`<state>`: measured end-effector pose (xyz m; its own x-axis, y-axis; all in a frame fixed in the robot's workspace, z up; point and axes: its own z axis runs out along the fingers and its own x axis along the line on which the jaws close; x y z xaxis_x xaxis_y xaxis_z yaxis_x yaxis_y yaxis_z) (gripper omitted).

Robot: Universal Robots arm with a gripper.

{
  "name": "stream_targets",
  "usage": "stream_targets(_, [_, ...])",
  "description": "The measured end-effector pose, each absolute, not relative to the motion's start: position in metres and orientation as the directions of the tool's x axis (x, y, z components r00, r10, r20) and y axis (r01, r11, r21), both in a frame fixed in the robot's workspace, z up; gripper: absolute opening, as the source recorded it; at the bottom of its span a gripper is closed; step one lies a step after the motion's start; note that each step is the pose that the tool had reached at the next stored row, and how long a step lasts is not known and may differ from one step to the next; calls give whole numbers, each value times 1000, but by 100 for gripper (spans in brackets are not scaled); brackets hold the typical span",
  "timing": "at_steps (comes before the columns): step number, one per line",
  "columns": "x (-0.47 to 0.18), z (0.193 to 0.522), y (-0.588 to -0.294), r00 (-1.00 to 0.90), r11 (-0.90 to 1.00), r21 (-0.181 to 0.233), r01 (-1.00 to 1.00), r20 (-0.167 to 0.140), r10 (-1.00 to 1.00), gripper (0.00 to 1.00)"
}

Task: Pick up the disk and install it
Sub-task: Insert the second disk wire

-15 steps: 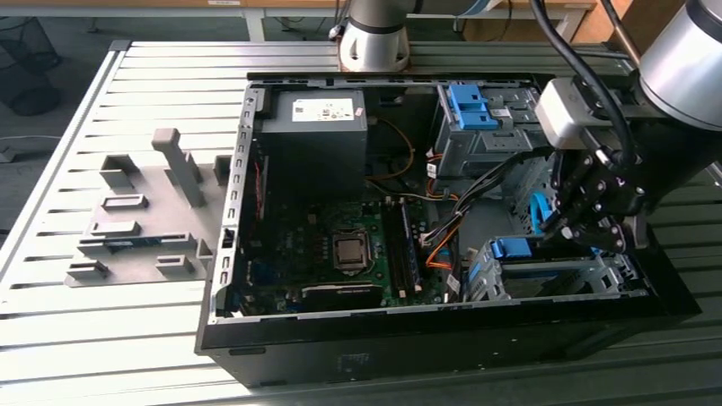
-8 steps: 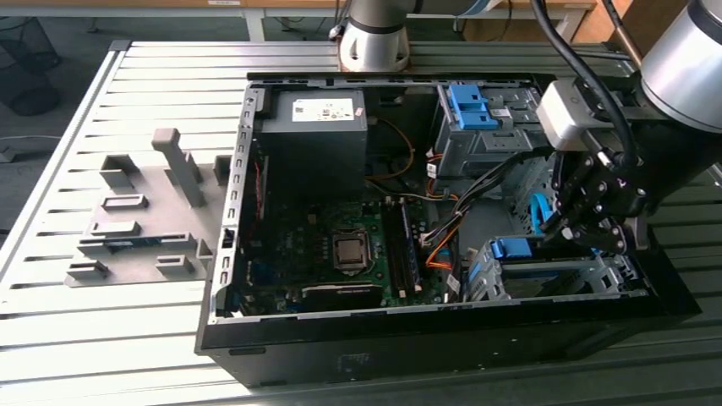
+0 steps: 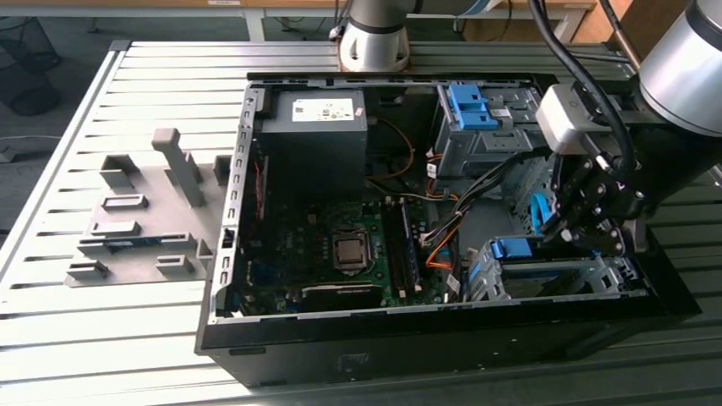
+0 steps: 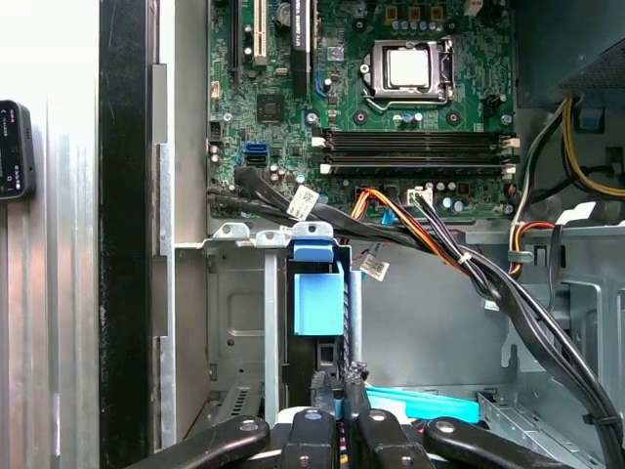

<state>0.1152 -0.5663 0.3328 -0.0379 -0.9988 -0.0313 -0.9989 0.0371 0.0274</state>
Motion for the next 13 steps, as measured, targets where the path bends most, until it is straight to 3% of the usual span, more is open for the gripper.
stream_targets(13, [115, 330, -567, -38, 37, 27, -999, -32, -999, 17])
